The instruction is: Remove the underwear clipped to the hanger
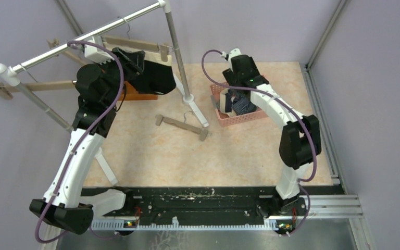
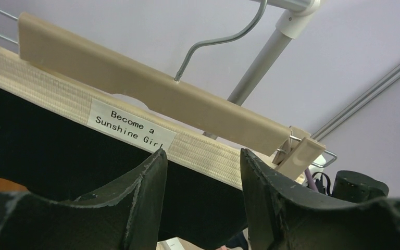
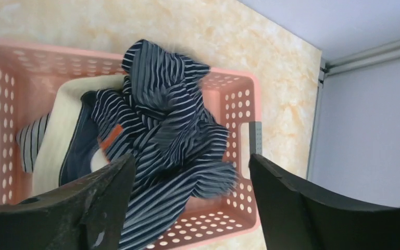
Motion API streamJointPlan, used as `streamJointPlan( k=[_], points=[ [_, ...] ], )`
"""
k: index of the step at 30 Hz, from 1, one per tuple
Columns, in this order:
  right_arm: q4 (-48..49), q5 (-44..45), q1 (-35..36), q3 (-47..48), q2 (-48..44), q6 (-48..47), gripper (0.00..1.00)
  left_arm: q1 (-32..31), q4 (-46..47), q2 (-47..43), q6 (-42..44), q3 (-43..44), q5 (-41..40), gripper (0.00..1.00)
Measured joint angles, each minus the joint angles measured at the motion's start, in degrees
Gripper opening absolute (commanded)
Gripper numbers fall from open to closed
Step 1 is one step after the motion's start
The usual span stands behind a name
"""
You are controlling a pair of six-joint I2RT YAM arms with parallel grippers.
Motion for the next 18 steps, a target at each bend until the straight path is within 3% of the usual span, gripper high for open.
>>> streamJointPlan(
  k=[5, 7, 8, 11, 13, 15, 18],
  points=[
    [-5.05, -3.76, 0.02, 6.27, 0.70, 0.81, 0.82, -0.33, -0.22, -0.61, 0.00, -0.11, -1.07, 0.59],
    [-5.01, -5.75, 0.13, 10.23, -0.59, 1.49, 0.77, -0.48, -0.20, -1.11, -0.02, -0.11, -1.40, 0.59],
    [-4.92, -7.02, 0.13, 11.82, -1.75, 1.90, 0.71, -0.57, -0.17, -1.36, -0.02, -0.11, -1.51, 0.59],
    [-3.45, -13.44, 0.13, 16.63, -7.34, 4.83, 0.29, -1.18, -0.11, -1.92, 0.02, -0.09, -2.12, 0.59],
    [-2.10, -16.26, 0.11, 17.75, -9.66, 6.08, 0.12, -1.62, -0.09, -2.03, 0.07, -0.09, -2.75, 0.59],
    [0.09, -21.07, 0.11, 19.04, -12.70, 8.07, 0.01, -1.88, -0.11, -2.03, 0.07, -0.09, -3.45, 0.60],
    [1.60, -27.85, 0.15, 21.97, -14.16, 10.78, 0.00, -2.16, -0.11, -2.03, 0.07, -0.11, -4.70, 0.62]
  ],
)
